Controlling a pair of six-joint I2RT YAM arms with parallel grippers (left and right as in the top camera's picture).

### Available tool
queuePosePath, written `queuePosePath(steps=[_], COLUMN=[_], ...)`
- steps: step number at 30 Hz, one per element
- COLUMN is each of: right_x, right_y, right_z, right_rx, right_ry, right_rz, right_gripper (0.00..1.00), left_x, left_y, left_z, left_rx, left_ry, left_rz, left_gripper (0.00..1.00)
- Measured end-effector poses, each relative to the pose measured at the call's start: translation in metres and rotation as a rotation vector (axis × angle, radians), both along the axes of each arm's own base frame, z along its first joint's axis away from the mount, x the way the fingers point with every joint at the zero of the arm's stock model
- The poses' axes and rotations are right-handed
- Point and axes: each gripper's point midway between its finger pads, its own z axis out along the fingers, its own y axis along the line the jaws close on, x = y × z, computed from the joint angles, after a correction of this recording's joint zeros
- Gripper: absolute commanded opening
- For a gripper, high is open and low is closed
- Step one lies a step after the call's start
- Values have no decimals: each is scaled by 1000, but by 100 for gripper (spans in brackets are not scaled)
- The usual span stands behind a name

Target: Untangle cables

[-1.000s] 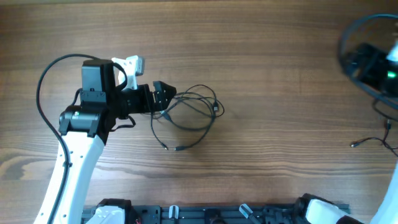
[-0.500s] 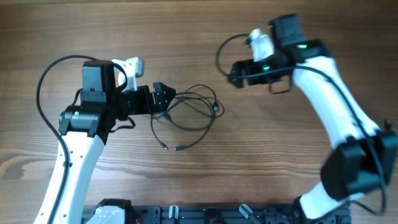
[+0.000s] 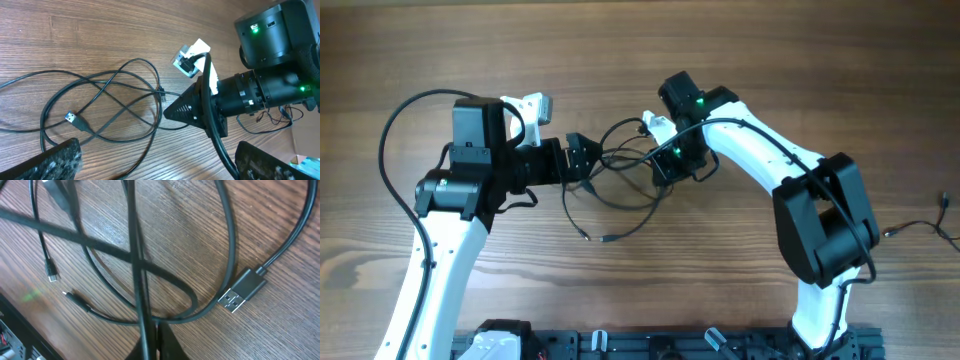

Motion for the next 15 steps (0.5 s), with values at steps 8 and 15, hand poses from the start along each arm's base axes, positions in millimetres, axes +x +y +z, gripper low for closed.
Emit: queuePosePath(steps=[8, 15], right_x=[21, 9], right_y=[-55, -126], right_z=[82, 412], right_rx=[-225, 161], right_ry=[-265, -1180], right_rz=[-209, -623], right_gripper=[4, 4], left_x=[0, 0], left_y=[0, 0], left_z=[0, 0], left_rx=[0, 0], left_ry=[0, 1], left_rz=[0, 0], left_gripper=[100, 100])
